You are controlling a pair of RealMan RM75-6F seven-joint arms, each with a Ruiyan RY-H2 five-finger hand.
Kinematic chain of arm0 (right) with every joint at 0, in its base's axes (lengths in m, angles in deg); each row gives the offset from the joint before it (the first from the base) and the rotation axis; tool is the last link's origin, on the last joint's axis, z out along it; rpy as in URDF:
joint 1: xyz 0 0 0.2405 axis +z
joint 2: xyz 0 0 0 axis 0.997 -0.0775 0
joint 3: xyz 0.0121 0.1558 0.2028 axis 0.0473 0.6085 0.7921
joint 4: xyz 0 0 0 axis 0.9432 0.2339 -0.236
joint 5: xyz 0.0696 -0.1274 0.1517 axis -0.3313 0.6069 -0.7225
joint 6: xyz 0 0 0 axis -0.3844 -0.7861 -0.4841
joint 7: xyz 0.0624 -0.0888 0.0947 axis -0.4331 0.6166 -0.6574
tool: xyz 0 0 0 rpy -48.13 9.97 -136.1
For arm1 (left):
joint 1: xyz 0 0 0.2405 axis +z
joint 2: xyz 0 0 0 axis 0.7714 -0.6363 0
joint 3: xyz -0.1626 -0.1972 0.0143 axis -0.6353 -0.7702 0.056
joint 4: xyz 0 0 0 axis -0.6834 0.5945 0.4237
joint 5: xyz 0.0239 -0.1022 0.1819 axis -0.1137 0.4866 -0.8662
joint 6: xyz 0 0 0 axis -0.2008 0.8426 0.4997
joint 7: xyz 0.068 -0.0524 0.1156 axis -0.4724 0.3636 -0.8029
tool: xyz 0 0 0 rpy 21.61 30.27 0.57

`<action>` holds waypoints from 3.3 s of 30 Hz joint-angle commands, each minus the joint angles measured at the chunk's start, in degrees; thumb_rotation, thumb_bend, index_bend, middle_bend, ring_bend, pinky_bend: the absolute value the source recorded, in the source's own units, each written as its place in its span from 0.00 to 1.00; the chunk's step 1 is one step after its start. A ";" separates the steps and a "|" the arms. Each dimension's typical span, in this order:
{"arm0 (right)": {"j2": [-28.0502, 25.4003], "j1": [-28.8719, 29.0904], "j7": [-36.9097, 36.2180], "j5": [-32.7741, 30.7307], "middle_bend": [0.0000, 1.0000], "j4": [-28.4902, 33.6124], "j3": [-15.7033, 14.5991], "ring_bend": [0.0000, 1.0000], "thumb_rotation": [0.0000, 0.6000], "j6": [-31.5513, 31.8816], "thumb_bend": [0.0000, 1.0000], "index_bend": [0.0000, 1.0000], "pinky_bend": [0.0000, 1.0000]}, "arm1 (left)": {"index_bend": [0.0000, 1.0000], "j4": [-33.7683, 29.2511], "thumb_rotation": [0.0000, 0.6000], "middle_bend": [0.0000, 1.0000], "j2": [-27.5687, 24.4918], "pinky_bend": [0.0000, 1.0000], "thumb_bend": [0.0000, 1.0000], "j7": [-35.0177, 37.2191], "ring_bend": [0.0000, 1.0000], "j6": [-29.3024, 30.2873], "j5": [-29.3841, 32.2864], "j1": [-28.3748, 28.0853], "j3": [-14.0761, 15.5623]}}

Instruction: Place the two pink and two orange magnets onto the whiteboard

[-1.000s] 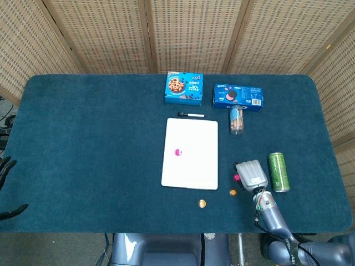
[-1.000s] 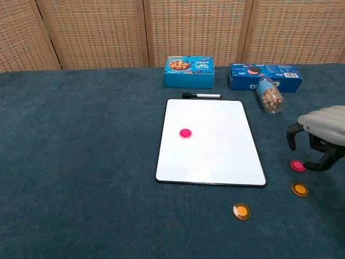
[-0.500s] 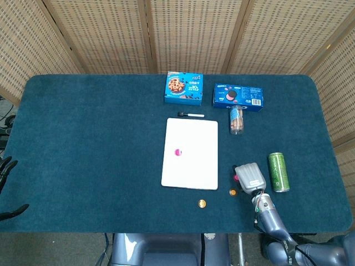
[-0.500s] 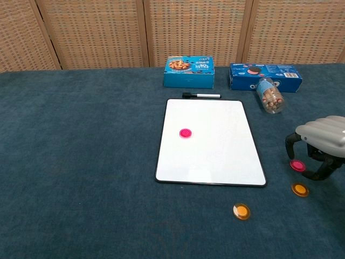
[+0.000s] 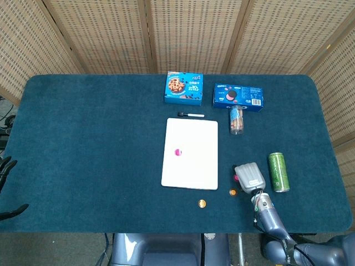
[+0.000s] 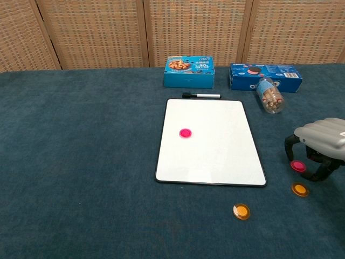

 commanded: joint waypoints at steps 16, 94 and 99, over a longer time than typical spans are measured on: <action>0.60 -1.21 -1.25 0.92 0.97 -1.28 1.24 0.97 1.00 -2.01 0.36 0.54 1.00 | 0.00 -0.05 1.00 0.00 0.02 0.00 0.00 -0.03 0.00 0.00 0.13 0.00 0.04; -5.72 -5.42 -4.84 6.23 0.97 12.55 -3.43 0.97 1.00 9.03 0.36 0.41 1.00 | 0.00 0.28 1.00 0.00 -0.26 0.00 0.00 1.09 0.00 0.86 -0.62 0.39 0.33; -3.56 -6.27 -4.23 6.99 0.97 9.01 -3.37 0.97 1.00 8.00 0.36 0.41 1.00 | 0.00 0.19 1.00 0.00 -0.26 0.00 0.00 0.86 0.00 0.52 -0.38 0.27 0.30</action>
